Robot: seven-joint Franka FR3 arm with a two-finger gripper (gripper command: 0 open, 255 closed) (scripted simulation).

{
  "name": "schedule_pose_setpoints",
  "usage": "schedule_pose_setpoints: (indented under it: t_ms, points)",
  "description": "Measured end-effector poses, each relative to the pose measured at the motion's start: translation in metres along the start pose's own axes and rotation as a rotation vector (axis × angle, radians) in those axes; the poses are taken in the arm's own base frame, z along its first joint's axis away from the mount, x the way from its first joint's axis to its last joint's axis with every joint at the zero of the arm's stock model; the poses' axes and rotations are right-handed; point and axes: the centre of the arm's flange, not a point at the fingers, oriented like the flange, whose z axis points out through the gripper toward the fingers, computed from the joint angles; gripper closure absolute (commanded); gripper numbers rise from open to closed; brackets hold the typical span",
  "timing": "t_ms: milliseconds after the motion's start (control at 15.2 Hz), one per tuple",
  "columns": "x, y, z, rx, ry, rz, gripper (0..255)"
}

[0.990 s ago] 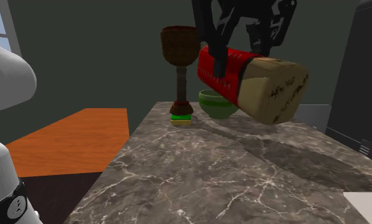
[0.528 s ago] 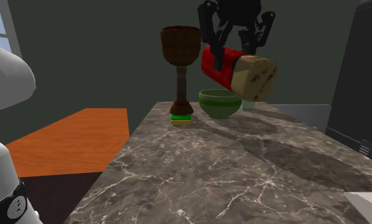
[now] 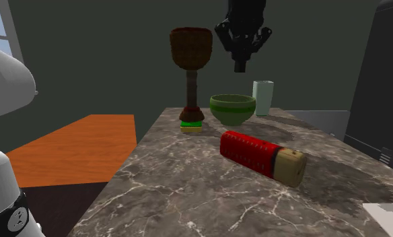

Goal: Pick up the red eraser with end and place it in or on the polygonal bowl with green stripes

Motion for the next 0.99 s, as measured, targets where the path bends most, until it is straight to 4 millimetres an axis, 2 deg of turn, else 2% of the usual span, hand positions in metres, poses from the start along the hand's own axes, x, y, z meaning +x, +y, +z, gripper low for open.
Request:
schedule_pose_setpoints:
  t_ms: [132, 264, 792, 924, 990]
  points:
    - [0.003, -0.001, 0.005, -0.002, 0.003, -0.013, 0]
    - [0.010, -0.003, 0.024, -0.010, 0.014, -0.056, 0]
    - [0.042, -0.026, 0.119, -0.050, 0.068, -0.271, 0]
    - [0.050, -0.034, 0.139, -0.057, 0.078, -0.313, 0]
    - [0.051, -0.031, 0.145, -0.059, 0.080, -0.320, 0]
